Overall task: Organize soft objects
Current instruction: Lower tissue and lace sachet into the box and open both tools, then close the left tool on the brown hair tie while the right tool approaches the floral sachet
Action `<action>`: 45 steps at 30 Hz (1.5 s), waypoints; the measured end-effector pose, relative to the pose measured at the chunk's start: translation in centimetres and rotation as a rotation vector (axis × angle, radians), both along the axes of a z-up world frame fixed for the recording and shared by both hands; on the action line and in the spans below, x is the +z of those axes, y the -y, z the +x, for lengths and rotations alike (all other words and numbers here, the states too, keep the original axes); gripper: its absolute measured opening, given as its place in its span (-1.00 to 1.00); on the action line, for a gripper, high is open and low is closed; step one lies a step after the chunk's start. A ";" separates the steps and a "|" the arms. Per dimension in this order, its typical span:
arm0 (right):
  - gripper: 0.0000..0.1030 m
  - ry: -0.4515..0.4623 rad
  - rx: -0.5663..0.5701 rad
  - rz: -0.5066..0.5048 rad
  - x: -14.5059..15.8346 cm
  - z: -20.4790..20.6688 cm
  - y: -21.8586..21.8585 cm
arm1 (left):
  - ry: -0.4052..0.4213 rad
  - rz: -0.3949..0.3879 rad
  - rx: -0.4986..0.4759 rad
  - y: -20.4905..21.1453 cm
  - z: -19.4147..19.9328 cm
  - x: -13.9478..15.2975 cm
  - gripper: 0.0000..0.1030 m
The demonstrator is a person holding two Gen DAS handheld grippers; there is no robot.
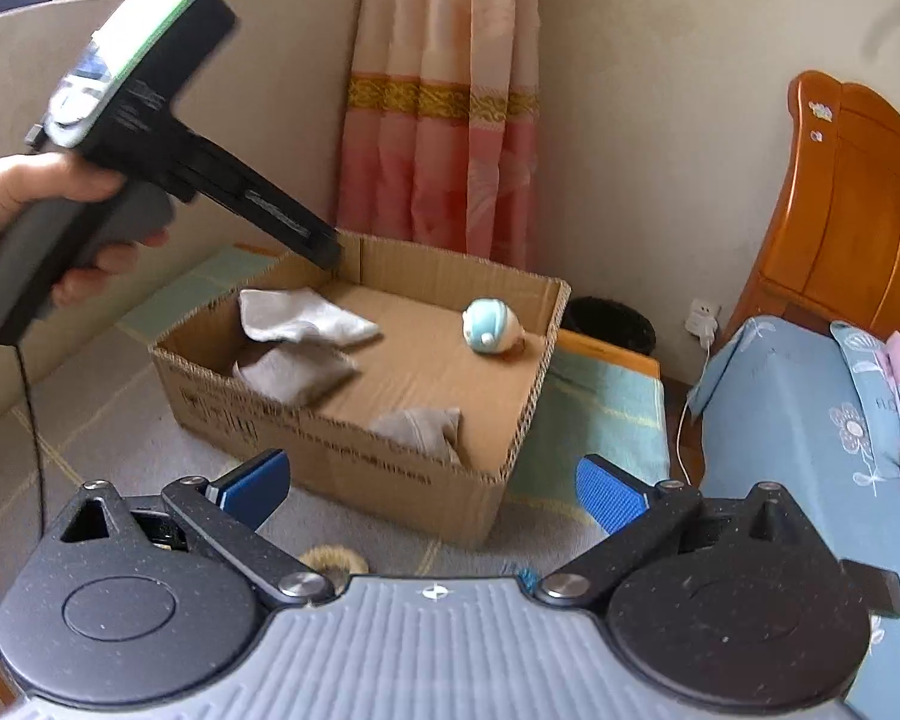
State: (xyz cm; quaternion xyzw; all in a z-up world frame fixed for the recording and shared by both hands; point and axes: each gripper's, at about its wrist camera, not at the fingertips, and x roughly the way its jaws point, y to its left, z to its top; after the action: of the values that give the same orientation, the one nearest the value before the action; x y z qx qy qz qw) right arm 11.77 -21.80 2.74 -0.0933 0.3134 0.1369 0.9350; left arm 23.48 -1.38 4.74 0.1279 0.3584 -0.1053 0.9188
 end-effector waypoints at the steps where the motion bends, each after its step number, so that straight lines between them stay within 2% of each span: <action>1: 1.00 -0.007 -0.003 0.003 -0.2 -0.1 0.0 | 0.004 0.014 0.002 -0.2 -0.5 0.3 0.85; 5: 1.00 -0.033 -0.026 0.011 -1.1 -0.5 0.0 | 0.042 0.050 0.008 -1.4 -2.9 1.3 0.88; 11: 1.00 -0.074 -0.081 0.002 -2.1 -1.4 -0.3 | 0.071 0.028 0.017 -2.8 -7.3 2.0 0.95; 20: 1.00 -0.181 -0.182 0.020 -5.4 -2.7 0.0 | 0.019 -0.017 0.034 -4.1 -12.8 -1.2 0.95; 24: 1.00 -0.221 -0.203 0.029 -6.5 -2.9 0.0 | 0.026 -0.019 0.055 -4.1 -15.0 -2.6 0.95; 29: 1.00 -0.287 -0.240 0.021 -8.0 -2.7 -0.2 | 0.028 0.000 0.038 -3.5 -17.6 -4.3 0.95; 38: 1.00 -0.313 -0.294 -0.087 -10.1 -2.7 -1.0 | 0.014 -0.009 0.042 -4.2 -18.0 -5.5 0.95; 43: 1.00 -0.352 -0.293 -0.060 -10.2 -4.3 0.6 | -0.004 -0.027 0.042 -5.1 -17.9 -6.2 0.95; 45: 1.00 -0.381 -0.294 -0.010 -10.4 -4.9 1.7 | -0.020 -0.028 0.029 -5.2 -18.0 -6.7 0.95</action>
State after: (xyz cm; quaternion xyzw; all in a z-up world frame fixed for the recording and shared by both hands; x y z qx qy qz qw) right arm 6.92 -23.51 -7.65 -0.0239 0.4951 0.0128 0.8684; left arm 5.44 3.86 -2.00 0.1088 0.3679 -0.0983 0.9182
